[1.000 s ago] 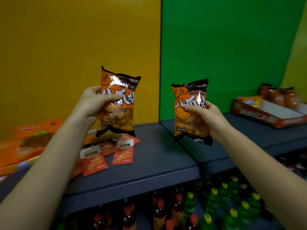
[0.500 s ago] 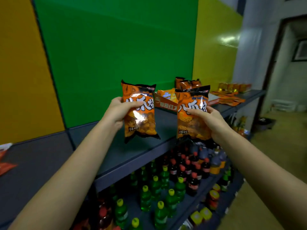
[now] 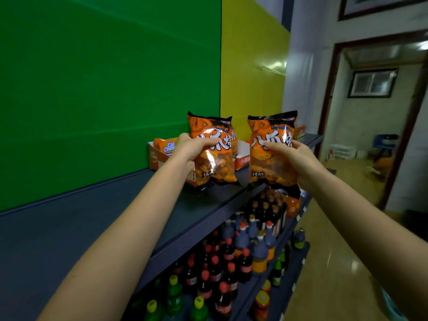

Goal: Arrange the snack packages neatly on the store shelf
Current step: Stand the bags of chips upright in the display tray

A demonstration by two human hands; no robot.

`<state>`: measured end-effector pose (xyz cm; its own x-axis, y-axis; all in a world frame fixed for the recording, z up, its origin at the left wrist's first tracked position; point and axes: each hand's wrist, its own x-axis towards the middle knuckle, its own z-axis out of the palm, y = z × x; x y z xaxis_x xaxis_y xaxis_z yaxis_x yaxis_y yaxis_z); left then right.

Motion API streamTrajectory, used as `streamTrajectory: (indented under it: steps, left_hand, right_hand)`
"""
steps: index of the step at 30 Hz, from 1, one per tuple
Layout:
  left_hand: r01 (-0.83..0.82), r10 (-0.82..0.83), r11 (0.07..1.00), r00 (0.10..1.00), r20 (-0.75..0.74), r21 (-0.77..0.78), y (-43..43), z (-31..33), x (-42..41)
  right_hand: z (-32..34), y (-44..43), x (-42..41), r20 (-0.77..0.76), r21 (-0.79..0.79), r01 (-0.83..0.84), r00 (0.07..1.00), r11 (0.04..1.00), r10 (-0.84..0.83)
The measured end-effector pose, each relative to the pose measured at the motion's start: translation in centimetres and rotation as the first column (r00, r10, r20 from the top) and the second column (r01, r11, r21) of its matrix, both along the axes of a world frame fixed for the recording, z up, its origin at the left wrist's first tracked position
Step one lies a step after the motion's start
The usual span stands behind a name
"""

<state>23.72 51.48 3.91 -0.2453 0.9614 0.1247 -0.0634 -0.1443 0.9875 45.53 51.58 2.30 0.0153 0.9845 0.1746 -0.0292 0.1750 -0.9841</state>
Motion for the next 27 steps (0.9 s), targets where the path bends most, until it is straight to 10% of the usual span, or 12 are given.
streamTrajectory:
  steps: [27]
  left_hand:
    - [-0.379,0.374,0.924,0.925,0.070,0.058,25.6,0.3,6.3]
  right_hand:
    - [3.2,33.3,3.8,0.017,0.222,-0.261,0.964,0.940,0.264]
